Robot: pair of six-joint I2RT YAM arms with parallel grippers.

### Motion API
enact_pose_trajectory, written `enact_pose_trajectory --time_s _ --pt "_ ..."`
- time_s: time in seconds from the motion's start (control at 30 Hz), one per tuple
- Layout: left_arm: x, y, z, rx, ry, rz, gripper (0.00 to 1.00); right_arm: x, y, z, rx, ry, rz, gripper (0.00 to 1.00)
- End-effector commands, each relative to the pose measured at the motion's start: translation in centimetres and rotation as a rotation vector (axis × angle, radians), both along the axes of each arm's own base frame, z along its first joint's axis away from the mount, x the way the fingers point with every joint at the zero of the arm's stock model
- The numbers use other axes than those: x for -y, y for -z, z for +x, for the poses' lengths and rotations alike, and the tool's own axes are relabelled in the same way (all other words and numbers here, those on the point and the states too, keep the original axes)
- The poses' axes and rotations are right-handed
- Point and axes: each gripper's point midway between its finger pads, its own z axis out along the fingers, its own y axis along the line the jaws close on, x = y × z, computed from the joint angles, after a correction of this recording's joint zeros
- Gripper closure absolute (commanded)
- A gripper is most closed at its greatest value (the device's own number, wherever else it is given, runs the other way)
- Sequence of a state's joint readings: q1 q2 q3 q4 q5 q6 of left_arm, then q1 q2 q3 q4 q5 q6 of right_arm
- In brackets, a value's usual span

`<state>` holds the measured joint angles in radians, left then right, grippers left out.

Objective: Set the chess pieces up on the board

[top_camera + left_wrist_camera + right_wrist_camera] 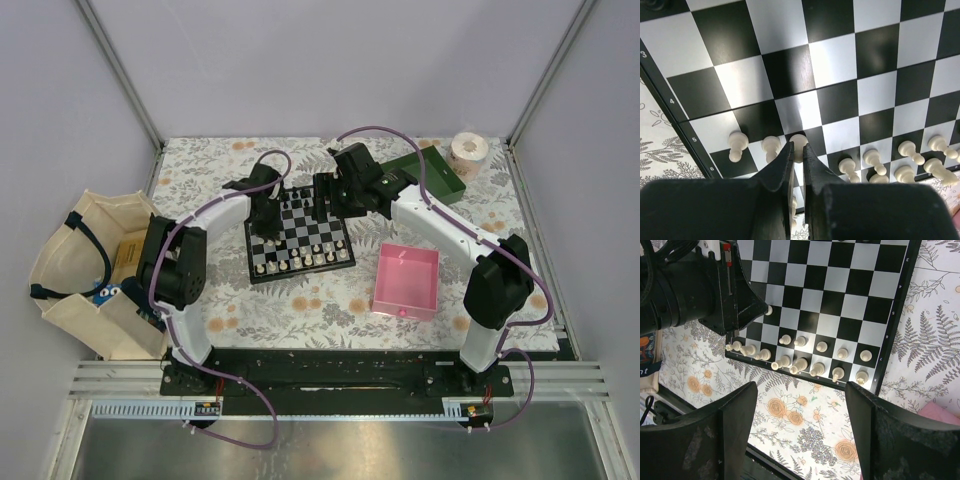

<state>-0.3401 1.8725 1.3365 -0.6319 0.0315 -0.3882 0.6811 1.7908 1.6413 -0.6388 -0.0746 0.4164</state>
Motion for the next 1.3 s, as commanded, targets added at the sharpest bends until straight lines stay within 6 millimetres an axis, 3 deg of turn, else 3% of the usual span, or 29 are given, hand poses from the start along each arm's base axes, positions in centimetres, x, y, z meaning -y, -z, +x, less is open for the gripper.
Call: enact_pose_trajectory --time_s 0.0,0.47,0.77,1.27 --pt "0.7 -2.4 0.1 0.071 0.032 -0.033 1.00 -0.5 -1.6 0.3 0.030 -0.012 0.053 0.20" --pt "1.5 -1.9 -2.6 0.034 0.064 -0.056 1.00 -0.8 -1.3 0.3 0.019 -0.016 0.058 0.20" --pt "2.6 -1.8 -3.1 0.025 0.083 -0.068 1.00 -0.8 -1.2 0.3 0.018 -0.019 0.055 0.20" --pt "1.7 -1.8 -3.5 0.014 0.067 -0.020 1.00 -0.8 -0.9 0.3 0.011 -0.019 0.054 0.20"
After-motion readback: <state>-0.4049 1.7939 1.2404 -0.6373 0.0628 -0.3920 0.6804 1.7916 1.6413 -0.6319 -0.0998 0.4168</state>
